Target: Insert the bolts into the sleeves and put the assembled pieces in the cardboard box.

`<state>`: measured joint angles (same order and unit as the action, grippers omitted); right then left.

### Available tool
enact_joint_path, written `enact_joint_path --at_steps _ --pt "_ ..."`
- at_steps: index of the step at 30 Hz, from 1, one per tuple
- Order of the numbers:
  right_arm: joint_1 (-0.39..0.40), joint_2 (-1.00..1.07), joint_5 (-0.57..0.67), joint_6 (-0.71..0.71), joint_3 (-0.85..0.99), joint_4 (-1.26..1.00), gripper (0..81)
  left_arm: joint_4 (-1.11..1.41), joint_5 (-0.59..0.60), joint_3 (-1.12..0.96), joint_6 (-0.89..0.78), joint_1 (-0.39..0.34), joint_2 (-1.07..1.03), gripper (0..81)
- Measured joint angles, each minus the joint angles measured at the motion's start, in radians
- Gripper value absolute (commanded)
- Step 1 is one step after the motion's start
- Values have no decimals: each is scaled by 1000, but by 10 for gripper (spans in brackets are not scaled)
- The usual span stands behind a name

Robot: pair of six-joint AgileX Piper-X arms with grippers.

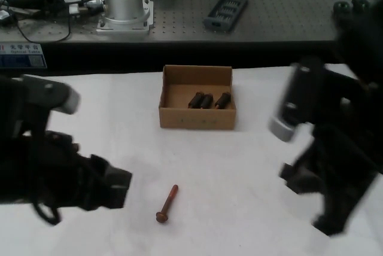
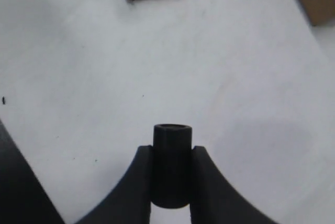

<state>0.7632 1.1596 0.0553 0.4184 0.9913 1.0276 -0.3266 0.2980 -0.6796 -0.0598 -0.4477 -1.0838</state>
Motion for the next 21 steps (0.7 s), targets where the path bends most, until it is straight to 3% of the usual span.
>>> enact_joint_path --at_steps 9,21 --pt "0 -209 0 -39 -104 53 20 39 30 -108 5 -28 -262 330" --pt "0 -224 0 -42 -120 53 20 -68 -12 -319 80 -144 -562 330"
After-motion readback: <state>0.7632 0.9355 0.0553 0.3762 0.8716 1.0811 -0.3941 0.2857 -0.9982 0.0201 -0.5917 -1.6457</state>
